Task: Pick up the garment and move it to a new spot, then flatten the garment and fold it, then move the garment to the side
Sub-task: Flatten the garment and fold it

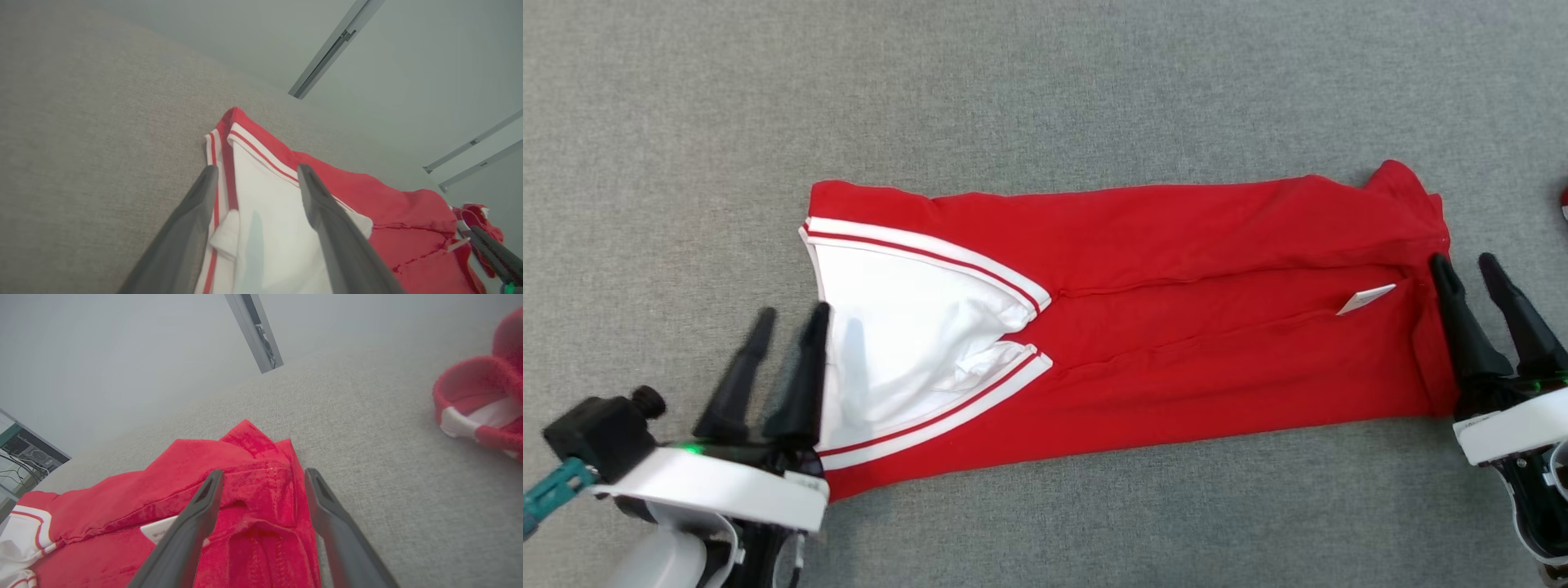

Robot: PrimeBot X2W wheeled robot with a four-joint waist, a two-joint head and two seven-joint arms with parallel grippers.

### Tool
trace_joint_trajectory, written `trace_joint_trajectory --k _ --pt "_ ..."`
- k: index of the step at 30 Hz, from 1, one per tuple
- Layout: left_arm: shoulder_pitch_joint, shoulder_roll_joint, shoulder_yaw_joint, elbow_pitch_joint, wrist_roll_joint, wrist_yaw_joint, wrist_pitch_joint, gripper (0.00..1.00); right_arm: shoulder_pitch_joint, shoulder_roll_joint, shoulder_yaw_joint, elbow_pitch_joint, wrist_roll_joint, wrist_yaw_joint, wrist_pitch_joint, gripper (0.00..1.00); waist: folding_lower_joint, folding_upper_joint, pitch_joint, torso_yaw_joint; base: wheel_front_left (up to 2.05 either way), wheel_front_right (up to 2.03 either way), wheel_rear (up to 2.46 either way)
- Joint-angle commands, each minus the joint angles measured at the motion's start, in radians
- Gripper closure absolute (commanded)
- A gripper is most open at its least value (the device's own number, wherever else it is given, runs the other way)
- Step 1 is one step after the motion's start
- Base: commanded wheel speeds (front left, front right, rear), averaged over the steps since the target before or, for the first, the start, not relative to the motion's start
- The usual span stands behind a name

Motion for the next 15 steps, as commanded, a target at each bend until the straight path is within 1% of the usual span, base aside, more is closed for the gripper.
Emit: trace_joint_trajectory --k 1,2,4,5,8,9,12,13,15 --pt "-0.02 -0.004 0.018 0.004 0.03 0.016 -0.013 0.0 0.012 0.009 -0.018 -0.005 -0.028 0.0 -0.016 0.0 0.0 0.0 -0.012 0.0 0.0 0.0 0.0" --pt "-0.029 -0.02 0.031 -0.004 0.055 0.025 -0.02 0.0 0.017 0.02 -0.039 -0.011 -0.055 0.0 -0.027 0.0 0.0 0.0 -0.02 -0.001 0.0 0.0 0.0" --pt "-0.044 -0.033 0.069 -0.012 0.13 0.05 -0.029 0.0 0.024 0.05 -0.092 -0.026 -0.121 0.0 -0.046 0.0 0.0 0.0 -0.034 -0.005 0.0 0.0 0.0" --pt "-0.051 -0.043 0.086 -0.017 0.163 0.058 -0.031 0.0 0.025 0.067 -0.114 -0.036 -0.16 0.0 -0.054 0.0 0.0 0.0 -0.041 -0.008 0.0 0.0 0.0" --pt "-0.075 -0.095 0.165 -0.05 0.293 0.07 -0.032 0.0 0.024 0.12 -0.189 -0.074 -0.271 0.0 -0.066 0.0 0.0 0.0 -0.061 -0.018 0.0 0.0 0.0" --pt "-0.084 -0.117 0.196 -0.058 0.332 0.063 -0.033 0.0 0.022 0.137 -0.207 -0.091 -0.307 0.0 -0.066 0.0 0.0 0.0 -0.068 -0.02 0.0 0.0 0.0" --pt "-0.098 -0.154 0.253 -0.058 0.457 0.039 -0.033 0.0 0.027 0.179 -0.249 -0.131 -0.408 0.0 -0.069 0.0 0.0 0.0 -0.088 -0.028 0.0 0.0 0.0" --pt "-0.099 -0.162 0.264 -0.052 0.495 0.027 -0.033 0.0 0.033 0.195 -0.256 -0.141 -0.43 0.0 -0.07 0.0 0.0 0.0 -0.094 -0.029 0.0 0.0 0.0" --pt "-0.093 -0.17 0.285 -0.026 0.562 0.008 -0.032 0.0 0.045 0.206 -0.264 -0.155 -0.484 0.0 -0.07 0.0 0.0 0.0 -0.106 -0.03 0.0 0.0 0.0"
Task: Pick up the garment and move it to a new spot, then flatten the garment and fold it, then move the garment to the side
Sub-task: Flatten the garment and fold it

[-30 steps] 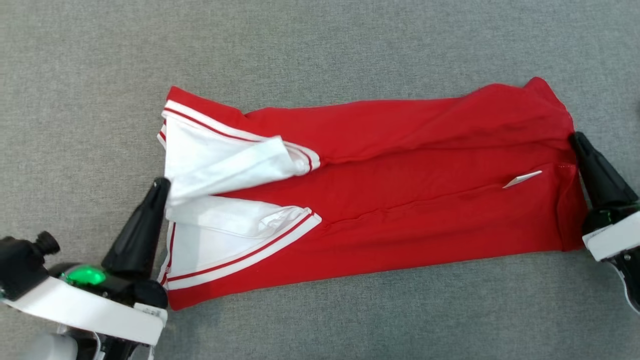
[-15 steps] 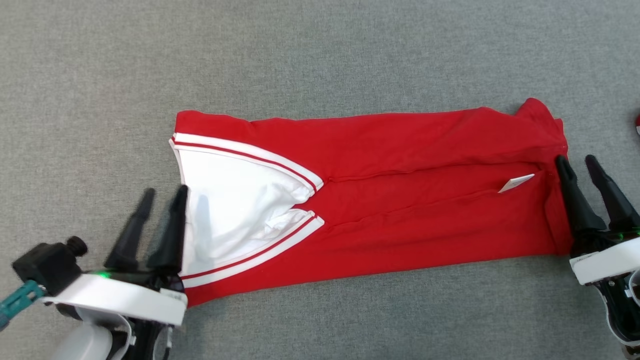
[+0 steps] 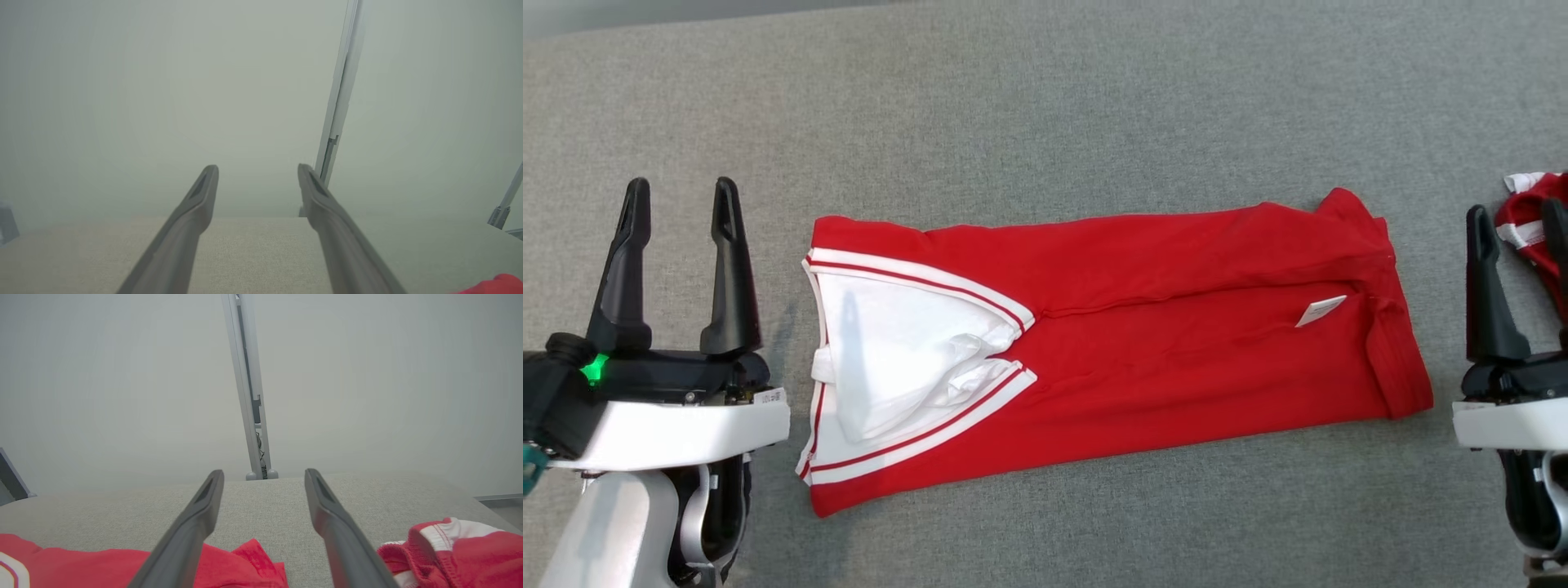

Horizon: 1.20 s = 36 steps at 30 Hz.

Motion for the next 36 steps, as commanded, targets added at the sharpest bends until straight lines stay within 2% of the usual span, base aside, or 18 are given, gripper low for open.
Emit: trace_joint_trajectory --k 1,9,21,27,31,36 --pt "-0.003 0.0 0.014 0.015 0.029 -0.011 -0.004 0.0 0.019 0.008 -0.004 -0.005 -0.013 0.0 -0.005 0.0 0.0 -0.0001 -0.013 -0.002 0.0 0.0 0.0" --pt "0.059 -0.031 0.075 0.119 0.163 -0.075 -0.004 0.0 0.083 0.043 0.004 0.016 -0.089 0.0 -0.005 0.0 0.0 -0.0001 -0.059 0.0 0.0 0.0 0.0" --pt "0.085 -0.092 0.138 0.182 0.212 -0.16 -0.004 0.0 0.1 0.053 -0.005 0.03 -0.093 0.0 0.005 0.0 0.0 -0.0001 -0.079 0.027 0.0 0.0 0.0" --pt "0.074 -0.114 0.151 0.191 0.233 -0.182 -0.004 0.0 0.078 0.039 -0.013 0.038 -0.083 0.0 0.012 0.0 0.0 -0.0001 -0.077 0.035 0.0 0.0 0.0" --pt "0.065 -0.131 0.155 0.195 0.245 -0.198 -0.004 0.0 0.044 0.024 -0.049 0.097 -0.075 0.0 0.029 0.0 0.0 -0.0001 -0.063 0.045 0.0 0.0 0.0" --pt "0.041 -0.151 0.146 0.203 0.263 -0.218 -0.004 0.0 -0.034 0.008 -0.065 0.254 -0.054 0.0 0.052 0.0 0.0 -0.0001 -0.033 0.068 0.0 0.0 0.0"
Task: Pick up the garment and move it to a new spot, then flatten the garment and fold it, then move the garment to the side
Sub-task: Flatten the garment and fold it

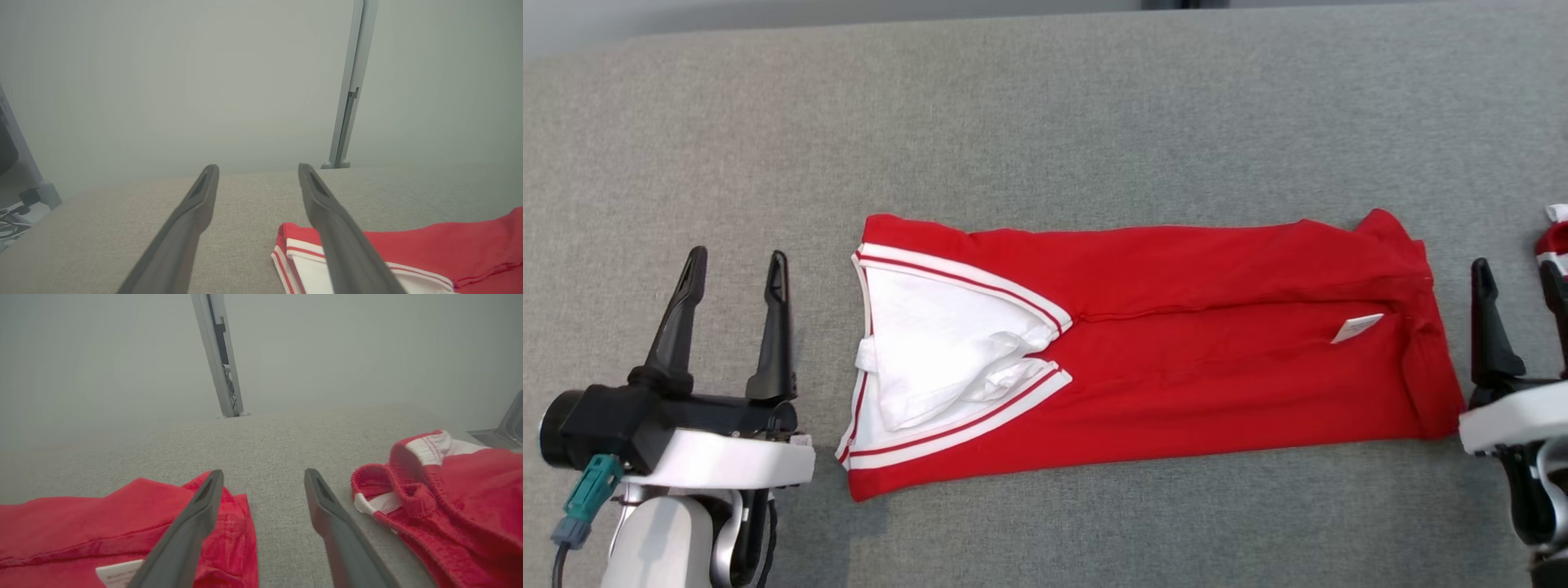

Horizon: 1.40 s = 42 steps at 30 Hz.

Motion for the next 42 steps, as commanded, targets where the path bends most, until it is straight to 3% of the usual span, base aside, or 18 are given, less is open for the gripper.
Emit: trace_joint_trajectory --k 1,8,14,16,19,20,21,38,42 --pt "-0.015 0.001 0.0 0.001 0.007 -0.004 -0.003 0.0 -0.019 -0.005 0.003 0.012 0.01 0.0 0.004 0.0 0.0 0.0 0.011 0.009 0.0 0.0 0.0" --pt "-0.039 -0.021 -0.008 0.019 0.023 -0.022 -0.003 0.0 -0.116 0.007 0.096 0.227 0.06 0.0 0.047 0.0 0.0 0.0 0.039 0.027 0.0 0.0 0.0" --pt "-0.046 -0.032 -0.003 0.029 0.033 -0.036 -0.003 0.0 -0.071 0.023 0.183 0.311 0.121 0.0 0.07 0.0 0.0 0.0 0.044 0.032 0.0 0.0 0.0" --pt "-0.047 -0.038 0.0 0.032 0.037 -0.041 -0.003 0.0 -0.032 0.028 0.22 0.308 0.134 0.0 0.065 0.15 0.0 0.0 0.043 0.032 0.0 0.0 0.0" --pt "-0.046 -0.04 0.008 0.03 0.042 -0.044 -0.003 0.0 -0.013 0.038 0.236 0.291 0.139 0.001 0.038 0.55 0.0 0.0 0.043 0.026 0.0 0.0 0.0" --pt "-0.046 -0.041 0.013 0.029 0.042 -0.045 -0.003 0.0 -0.014 0.037 0.236 0.286 0.143 0.001 0.029 0.95 0.0 0.0 0.044 0.023 0.0 0.0 0.0" --pt "-0.046 -0.042 0.015 0.029 0.044 -0.047 -0.003 0.0 -0.018 0.037 0.231 0.282 0.148 0.0 0.02 1.0 0.0 0.0 0.045 0.02 0.0 0.0 0.0" --pt "-0.034 -0.05 0.055 0.018 0.065 -0.056 -0.003 0.0 -0.043 -0.074 0.089 0.221 0.191 -0.001 -0.055 1.0 0.0 0.0 0.042 -0.023 0.0 0.0 0.0" --pt "-0.034 -0.052 0.063 0.021 0.068 -0.057 -0.003 0.0 -0.047 -0.069 0.096 0.162 0.196 0.0 -0.055 1.0 0.0 0.0 0.042 -0.035 0.0 0.0 0.0"
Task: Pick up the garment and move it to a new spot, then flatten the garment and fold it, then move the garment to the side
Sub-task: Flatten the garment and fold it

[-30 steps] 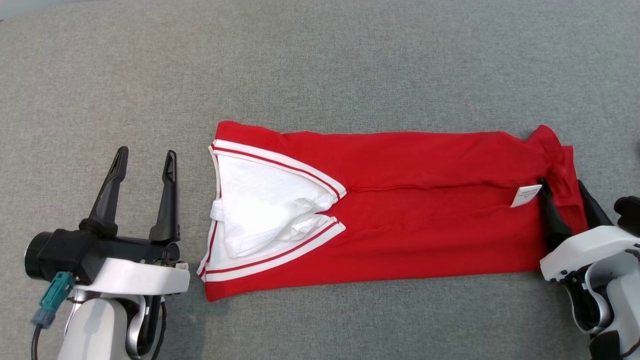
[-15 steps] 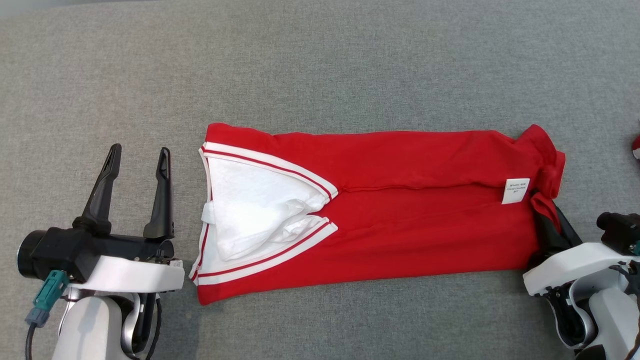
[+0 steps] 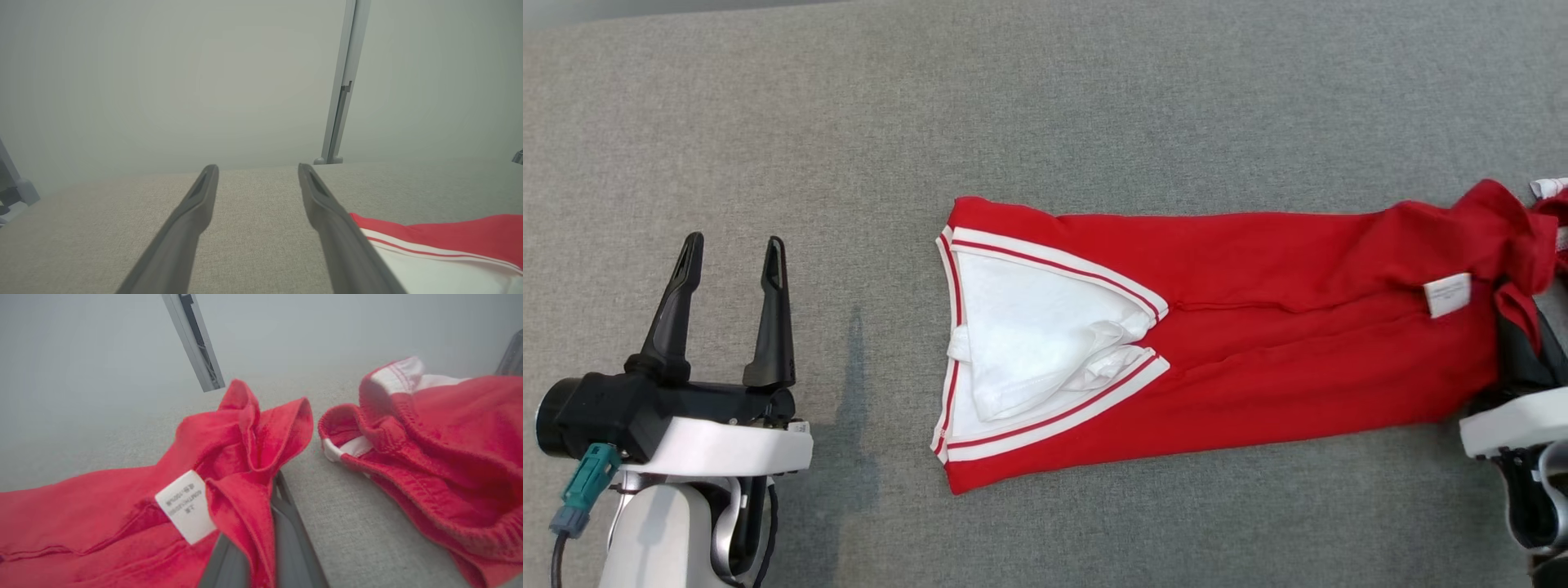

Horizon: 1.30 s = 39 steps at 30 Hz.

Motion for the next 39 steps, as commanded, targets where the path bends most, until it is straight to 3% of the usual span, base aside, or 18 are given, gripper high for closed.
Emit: trace_joint_trajectory --k 1,9,14,21,34,35,36,37,38,39 --pt "0.0 0.004 0.006 0.0 0.008 -0.002 -0.003 0.0 -0.011 0.009 0.012 -0.031 0.002 0.0 -0.005 1.0 0.0 0.0 -0.001 -0.005 0.0 0.0 0.0" --pt "0.001 0.006 0.014 0.011 0.011 -0.01 -0.003 0.0 -0.059 0.092 0.16 -0.3 0.0 0.0 0.077 1.0 0.0 0.0 -0.02 -0.019 0.0 0.0 0.0" --pt "-0.007 0.002 0.002 0.017 0.012 -0.012 -0.003 0.0 -0.105 0.174 0.287 -0.367 -0.014 0.0 0.126 1.0 0.0 0.0 -0.028 0.0 0.0 0.0 0.0" --pt "-0.021 -0.01 -0.025 0.03 0.0 -0.017 -0.003 0.0 -0.175 0.241 0.471 -0.248 -0.002 0.0 0.126 1.0 0.0 0.0 -0.013 0.06 0.0 0.0 0.0" --pt "-0.049 -0.025 -0.044 0.054 0.0 -0.022 -0.003 0.0 -0.288 0.253 0.716 -0.033 0.162 0.0 0.028 1.0 0.0 0.0 0.013 0.104 0.0 0.0 0.0" --pt "-0.05 -0.025 -0.044 0.055 0.002 -0.022 -0.003 0.0 -0.297 0.253 0.727 -0.018 0.17 0.0 0.023 0.74 0.0 0.0 0.014 0.104 0.0 0.0 0.0" --pt "-0.052 -0.025 -0.046 0.056 0.003 -0.022 -0.003 0.0 -0.306 0.253 0.738 -0.006 0.181 0.0 0.017 0.35 0.0 0.0 0.014 0.104 0.0 0.0 0.0" --pt "-0.052 -0.025 -0.046 0.056 0.003 -0.022 -0.003 0.0 -0.306 0.253 0.738 -0.006 0.181 0.0 0.017 0.35 0.0 0.0 0.014 0.104 0.0 0.0 0.0" --pt "-0.054 -0.025 -0.047 0.058 0.005 -0.023 -0.003 0.0 -0.312 0.254 0.75 0.0 0.194 0.0 0.013 0.0 0.0 0.0 0.014 0.102 0.0 0.0 0.0" --pt "-0.055 -0.025 -0.046 0.058 0.006 -0.023 -0.003 0.0 -0.318 0.254 0.762 0.004 0.202 0.0 0.007 0.0 0.0 0.0 0.014 0.1 0.0 0.0 0.0"
